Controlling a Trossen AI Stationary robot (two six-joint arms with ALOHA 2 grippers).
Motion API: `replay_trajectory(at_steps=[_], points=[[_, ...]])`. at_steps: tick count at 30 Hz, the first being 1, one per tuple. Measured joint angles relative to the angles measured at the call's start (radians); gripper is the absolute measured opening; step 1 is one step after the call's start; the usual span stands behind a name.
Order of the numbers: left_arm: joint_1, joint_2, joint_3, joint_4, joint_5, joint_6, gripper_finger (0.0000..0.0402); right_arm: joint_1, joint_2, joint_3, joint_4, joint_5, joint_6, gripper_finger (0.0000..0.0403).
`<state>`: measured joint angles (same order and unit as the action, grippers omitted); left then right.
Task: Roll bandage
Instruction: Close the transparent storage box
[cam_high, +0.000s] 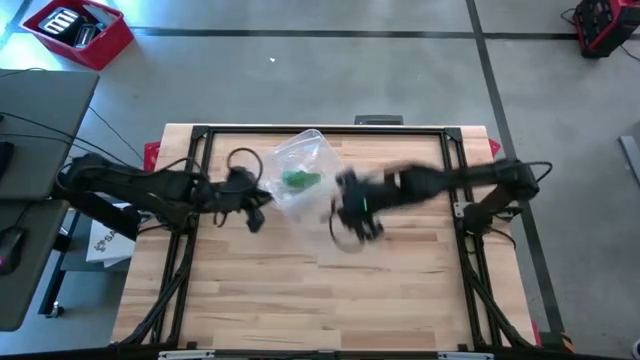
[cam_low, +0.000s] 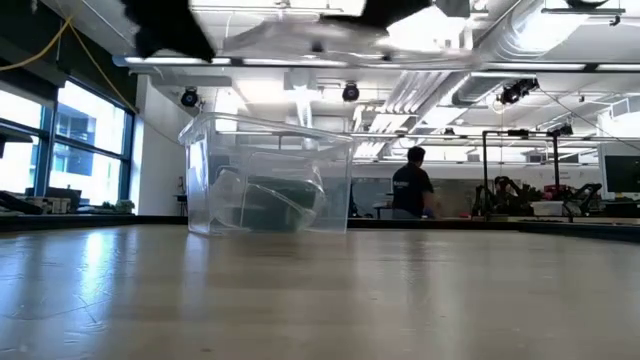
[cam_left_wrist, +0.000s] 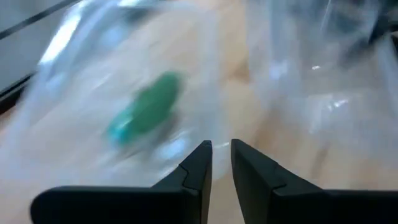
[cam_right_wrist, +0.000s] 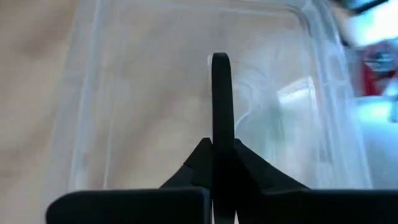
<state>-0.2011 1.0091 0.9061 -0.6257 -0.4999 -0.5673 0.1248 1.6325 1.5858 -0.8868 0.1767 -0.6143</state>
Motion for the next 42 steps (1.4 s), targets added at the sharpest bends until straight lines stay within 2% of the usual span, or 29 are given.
replay_trajectory(at_steps=[4, 8, 11, 15, 18, 22, 27, 32, 37, 42], points=[[0.001, -0.098, -0.081, -0.112, -0.107, -0.154, 0.0042, -0.210, 0.002, 0.067, 0.056, -0.135, -0.200, 0.0017], [0.004, -0.130, -0.205, -0.119, -0.141, -0.273, 0.0034, -0.390, 0.036, 0.091, 0.188, -0.334, -0.266, 0.0018], [0.022, -0.131, -0.287, -0.109, -0.203, -0.340, 0.0030, -0.473, 0.111, 0.163, 0.182, -0.447, -0.269, 0.0018], [0.092, -0.128, -0.361, -0.110, -0.273, -0.362, 0.0024, -0.522, 0.221, 0.313, 0.056, -0.545, -0.280, 0.0019], [0.171, -0.125, -0.394, -0.090, -0.282, -0.296, 0.0018, -0.535, 0.297, 0.431, -0.081, -0.568, -0.319, 0.0019], [0.296, -0.122, -0.442, 0.141, -0.265, -0.054, 0.0009, -0.537, 0.390, 0.565, -0.225, -0.575, -0.337, 0.0019], [0.453, -0.114, -0.473, 0.452, -0.133, 0.269, 0.0001, -0.537, 0.449, 0.702, -0.324, -0.585, -0.335, 0.0020], [0.578, -0.084, -0.506, 0.662, 0.030, 0.503, 0.0001, -0.537, 0.458, 0.721, -0.354, -0.589, -0.314, 0.0020], [0.657, -0.015, -0.517, 0.769, 0.203, 0.602, 0.0001, -0.537, 0.458, 0.722, -0.361, -0.593, -0.303, 0.0021], [0.666, -0.012, -0.488, 0.736, 0.200, 0.591, 0.0001, -0.538, 0.463, 0.722, -0.267, -0.593, -0.302, 0.0021]])
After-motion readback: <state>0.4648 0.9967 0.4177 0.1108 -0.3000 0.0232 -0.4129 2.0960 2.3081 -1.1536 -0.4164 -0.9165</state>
